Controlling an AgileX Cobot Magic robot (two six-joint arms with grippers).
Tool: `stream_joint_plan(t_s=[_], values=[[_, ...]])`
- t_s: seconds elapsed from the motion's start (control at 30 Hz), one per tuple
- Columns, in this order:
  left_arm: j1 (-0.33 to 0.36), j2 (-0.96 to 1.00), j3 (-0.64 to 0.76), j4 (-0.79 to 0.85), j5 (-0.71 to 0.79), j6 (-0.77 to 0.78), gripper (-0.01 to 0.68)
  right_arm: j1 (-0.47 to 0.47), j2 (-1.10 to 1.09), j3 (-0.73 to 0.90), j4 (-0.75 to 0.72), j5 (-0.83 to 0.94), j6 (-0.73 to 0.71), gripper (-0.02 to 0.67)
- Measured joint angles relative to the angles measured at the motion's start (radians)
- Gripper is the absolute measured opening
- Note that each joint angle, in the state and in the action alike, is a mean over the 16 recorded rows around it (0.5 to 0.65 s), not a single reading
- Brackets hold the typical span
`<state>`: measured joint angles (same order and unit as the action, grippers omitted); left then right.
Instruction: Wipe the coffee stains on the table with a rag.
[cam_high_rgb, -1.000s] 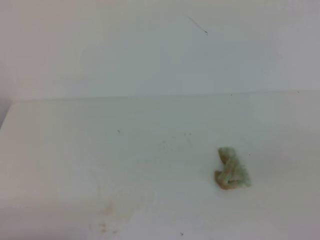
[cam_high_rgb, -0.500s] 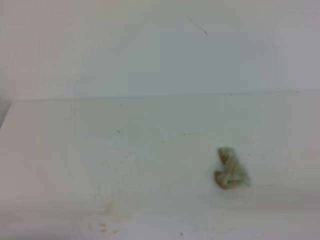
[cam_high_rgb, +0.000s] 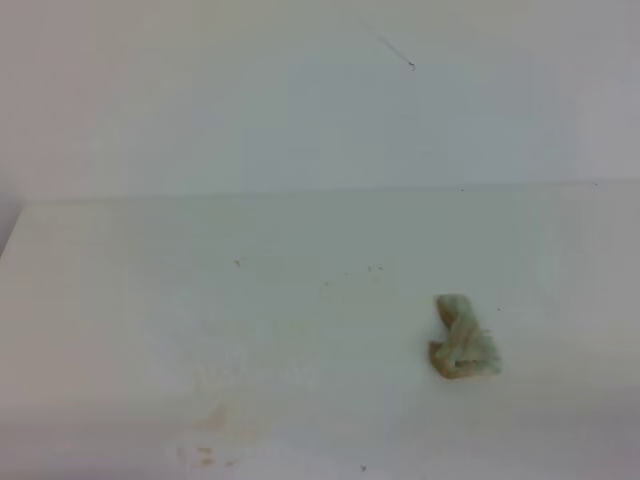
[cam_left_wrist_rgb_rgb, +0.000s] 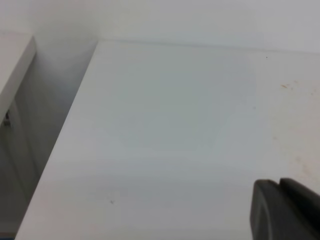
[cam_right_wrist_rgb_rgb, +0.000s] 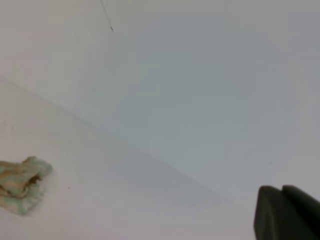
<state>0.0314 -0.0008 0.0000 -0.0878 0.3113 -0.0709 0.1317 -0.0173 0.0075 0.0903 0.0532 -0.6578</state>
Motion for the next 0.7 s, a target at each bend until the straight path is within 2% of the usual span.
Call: stream_joint_plan(t_s=[0.23,0.4,0.7], values=[[0.000,0.000,0.000,0.000,0.000,0.000,0.001,0.000,0.003,-0.005,0.033,0.010,0.017,0.003],[0.000,0.000,0.000,0.000,0.000,0.000,0.001,-0.008,0.003,-0.005,0.063,0.006,0.081,0.003],[0.000,0.000,0.000,0.000,0.000,0.000,0.001,-0.029,0.003,-0.005,0.058,0.040,0.332,0.003]])
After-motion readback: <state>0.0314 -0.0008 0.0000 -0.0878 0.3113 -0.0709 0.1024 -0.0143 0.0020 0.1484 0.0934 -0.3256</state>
